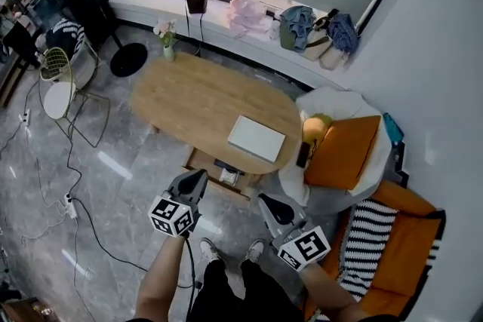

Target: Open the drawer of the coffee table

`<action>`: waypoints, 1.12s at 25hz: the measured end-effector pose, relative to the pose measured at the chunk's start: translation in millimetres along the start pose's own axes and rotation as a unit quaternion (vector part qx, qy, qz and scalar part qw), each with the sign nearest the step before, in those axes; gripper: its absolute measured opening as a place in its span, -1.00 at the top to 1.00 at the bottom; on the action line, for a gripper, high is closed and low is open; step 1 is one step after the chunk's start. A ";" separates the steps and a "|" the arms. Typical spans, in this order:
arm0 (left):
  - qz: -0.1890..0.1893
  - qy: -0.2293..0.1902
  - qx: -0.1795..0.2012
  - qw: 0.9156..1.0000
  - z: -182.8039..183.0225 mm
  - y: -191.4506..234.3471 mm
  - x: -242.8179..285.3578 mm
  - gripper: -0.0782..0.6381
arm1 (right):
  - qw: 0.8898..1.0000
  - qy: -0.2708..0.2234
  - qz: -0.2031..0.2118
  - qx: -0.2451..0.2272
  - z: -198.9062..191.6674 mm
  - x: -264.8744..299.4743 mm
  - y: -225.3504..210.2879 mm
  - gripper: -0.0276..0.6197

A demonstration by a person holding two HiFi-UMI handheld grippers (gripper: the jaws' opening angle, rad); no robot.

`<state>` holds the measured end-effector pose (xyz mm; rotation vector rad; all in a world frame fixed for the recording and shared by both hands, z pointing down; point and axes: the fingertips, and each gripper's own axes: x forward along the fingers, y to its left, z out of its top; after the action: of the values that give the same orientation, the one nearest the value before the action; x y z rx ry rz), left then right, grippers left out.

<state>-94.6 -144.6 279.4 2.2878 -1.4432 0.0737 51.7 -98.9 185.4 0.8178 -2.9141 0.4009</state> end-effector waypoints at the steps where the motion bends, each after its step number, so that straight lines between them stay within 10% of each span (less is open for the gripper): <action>1: 0.001 -0.008 0.009 1.000 15.8 -7.2 -2.6 0.75 | 1.000 -0.005 -0.002 -0.001 8.1 -3.9 -2.1 0.90; 16: 0.031 -0.103 0.177 0.978 201.4 -88.6 -96.7 0.75 | 0.994 -0.105 -0.004 0.000 134.6 -37.4 -1.4 0.90; 28: 0.132 -0.247 0.224 0.934 263.2 -137.6 -220.7 0.75 | 0.986 -0.151 -0.063 -0.011 179.6 -92.3 -17.9 0.90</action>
<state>-123.0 -8.5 -63.5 2.5710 -2.1800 -0.1135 137.2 -116.7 2.5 1.1450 -3.1059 0.2538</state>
